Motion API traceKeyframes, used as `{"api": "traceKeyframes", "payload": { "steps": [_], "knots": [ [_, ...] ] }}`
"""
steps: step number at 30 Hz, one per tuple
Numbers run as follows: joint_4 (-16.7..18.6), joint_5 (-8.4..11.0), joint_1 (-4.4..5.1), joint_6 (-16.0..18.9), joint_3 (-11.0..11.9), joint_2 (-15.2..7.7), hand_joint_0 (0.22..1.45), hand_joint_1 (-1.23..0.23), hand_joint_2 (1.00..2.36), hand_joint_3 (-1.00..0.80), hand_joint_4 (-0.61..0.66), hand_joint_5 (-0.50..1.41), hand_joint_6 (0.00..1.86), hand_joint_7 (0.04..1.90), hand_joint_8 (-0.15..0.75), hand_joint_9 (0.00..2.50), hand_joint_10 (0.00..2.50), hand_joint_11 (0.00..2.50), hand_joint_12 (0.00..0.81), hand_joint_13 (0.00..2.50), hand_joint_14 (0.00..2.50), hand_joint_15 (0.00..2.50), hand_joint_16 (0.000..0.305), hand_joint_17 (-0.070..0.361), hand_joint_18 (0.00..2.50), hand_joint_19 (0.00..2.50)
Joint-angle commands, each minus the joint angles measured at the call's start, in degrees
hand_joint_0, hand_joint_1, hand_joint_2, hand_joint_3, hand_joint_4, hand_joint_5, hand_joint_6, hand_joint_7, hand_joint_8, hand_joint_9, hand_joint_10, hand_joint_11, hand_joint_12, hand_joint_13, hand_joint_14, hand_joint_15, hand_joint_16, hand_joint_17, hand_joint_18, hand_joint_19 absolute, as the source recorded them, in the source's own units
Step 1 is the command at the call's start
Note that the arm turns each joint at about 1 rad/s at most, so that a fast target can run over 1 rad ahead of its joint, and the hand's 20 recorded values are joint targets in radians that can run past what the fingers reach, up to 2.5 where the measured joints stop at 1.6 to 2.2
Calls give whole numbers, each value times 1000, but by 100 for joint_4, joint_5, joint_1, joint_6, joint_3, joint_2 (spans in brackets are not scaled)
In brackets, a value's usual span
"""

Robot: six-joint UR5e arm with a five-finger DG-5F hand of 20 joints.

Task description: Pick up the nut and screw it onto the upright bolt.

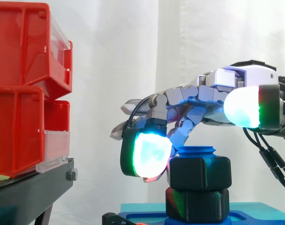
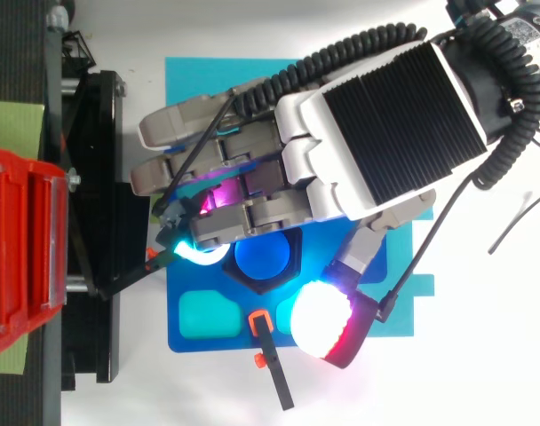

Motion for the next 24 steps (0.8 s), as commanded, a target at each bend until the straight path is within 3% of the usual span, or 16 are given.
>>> {"api": "traceKeyframes", "payload": {
  "steps": [1, 11, 20, 24],
  "knots": [
    [-34, -3, -4, -3, 0, 0, 517, -117, 1000, -500, 185, 40, 503, 1296, 267, 916, 0, 0, 290, 435, 0, 0, 31, 71, 101, 0],
    [-69, -108, -57, -3, 0, 0, 521, -139, 1000, -500, 179, 63, 501, 1394, 268, 1045, 0, 0, 267, 541, 0, 0, 28, 64, 208, 0],
    [-17, -126, -101, 5, 0, 0, 518, -116, 1000, -500, 164, 62, 558, 1301, 262, 1129, 0, 0, 245, 616, 0, 0, 26, 59, 284, 0],
    [-17, -152, -118, -3, 114, 0, 517, -110, 1000, -500, 136, 61, 595, 1242, 265, 1193, 0, 0, 231, 670, 0, 0, 24, 55, 351, 0]
  ]
}}
